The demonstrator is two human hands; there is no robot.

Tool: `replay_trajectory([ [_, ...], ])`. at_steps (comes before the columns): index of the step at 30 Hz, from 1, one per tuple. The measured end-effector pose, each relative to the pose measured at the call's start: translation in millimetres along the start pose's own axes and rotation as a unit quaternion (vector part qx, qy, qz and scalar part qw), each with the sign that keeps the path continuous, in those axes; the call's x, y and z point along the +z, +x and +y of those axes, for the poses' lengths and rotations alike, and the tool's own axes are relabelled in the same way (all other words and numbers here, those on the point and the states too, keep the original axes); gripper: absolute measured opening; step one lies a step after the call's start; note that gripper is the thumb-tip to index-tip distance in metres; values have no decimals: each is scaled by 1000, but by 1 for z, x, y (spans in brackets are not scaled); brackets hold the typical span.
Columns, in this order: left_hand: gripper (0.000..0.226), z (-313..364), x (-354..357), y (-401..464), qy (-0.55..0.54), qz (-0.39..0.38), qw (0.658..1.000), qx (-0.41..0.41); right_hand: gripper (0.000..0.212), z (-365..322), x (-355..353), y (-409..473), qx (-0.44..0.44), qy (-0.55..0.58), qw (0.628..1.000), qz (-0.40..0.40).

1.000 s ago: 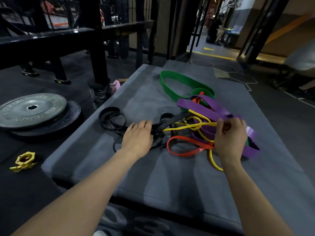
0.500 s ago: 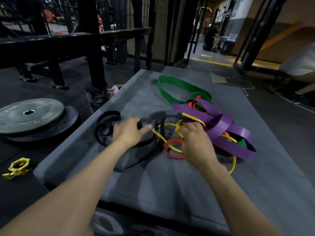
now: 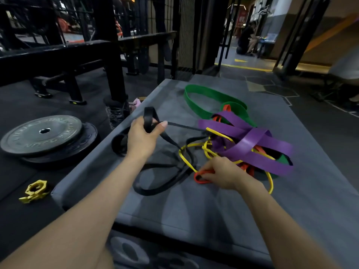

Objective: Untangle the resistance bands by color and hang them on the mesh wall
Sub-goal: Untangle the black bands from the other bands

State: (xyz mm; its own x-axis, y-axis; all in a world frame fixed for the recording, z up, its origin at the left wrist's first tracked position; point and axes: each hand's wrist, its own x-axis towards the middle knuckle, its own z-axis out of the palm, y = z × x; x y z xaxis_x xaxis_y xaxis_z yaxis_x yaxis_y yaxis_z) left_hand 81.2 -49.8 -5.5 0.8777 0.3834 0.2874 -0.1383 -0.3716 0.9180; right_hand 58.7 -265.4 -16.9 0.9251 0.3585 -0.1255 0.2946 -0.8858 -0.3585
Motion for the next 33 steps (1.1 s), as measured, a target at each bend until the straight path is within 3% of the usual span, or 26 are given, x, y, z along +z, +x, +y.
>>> replay_trajectory([
  [4,24,-4,-16,-2,-22,21,1000,-5,35,4,-15,-8,15,-66,997,-39],
  [7,27,-13,-20,0,-8,32,999,-5,37,-9,-18,-6,-10,53,999,-6],
  [9,27,-16,-21,-2,-23,23,999,-17,34,-24,-17,0,-16,97,986,132],
  [11,28,-21,-24,-3,-22,17,1000,-15,25,-41,-18,9,-17,93,947,307],
  [13,26,-23,-31,-2,-25,16,1000,-5,17,-57,-19,20,-54,110,922,366],
  [16,18,-21,-44,-2,-40,21,999,29,23,-71,-16,46,-65,103,948,293],
  [19,20,-21,-55,-4,-7,21,997,72,19,-76,-4,77,1,46,983,178],
  [22,29,-23,-63,-5,-3,21,995,100,29,-78,6,90,76,15,994,71],
  [25,28,-28,-67,-3,1,17,994,106,36,-78,8,91,90,-3,996,8],
  [28,28,-25,-61,-3,3,11,996,87,22,-80,0,87,82,33,996,9],
  [33,24,-11,-39,-9,-8,-71,997,26,21,-100,-35,78,9,97,981,166],
])
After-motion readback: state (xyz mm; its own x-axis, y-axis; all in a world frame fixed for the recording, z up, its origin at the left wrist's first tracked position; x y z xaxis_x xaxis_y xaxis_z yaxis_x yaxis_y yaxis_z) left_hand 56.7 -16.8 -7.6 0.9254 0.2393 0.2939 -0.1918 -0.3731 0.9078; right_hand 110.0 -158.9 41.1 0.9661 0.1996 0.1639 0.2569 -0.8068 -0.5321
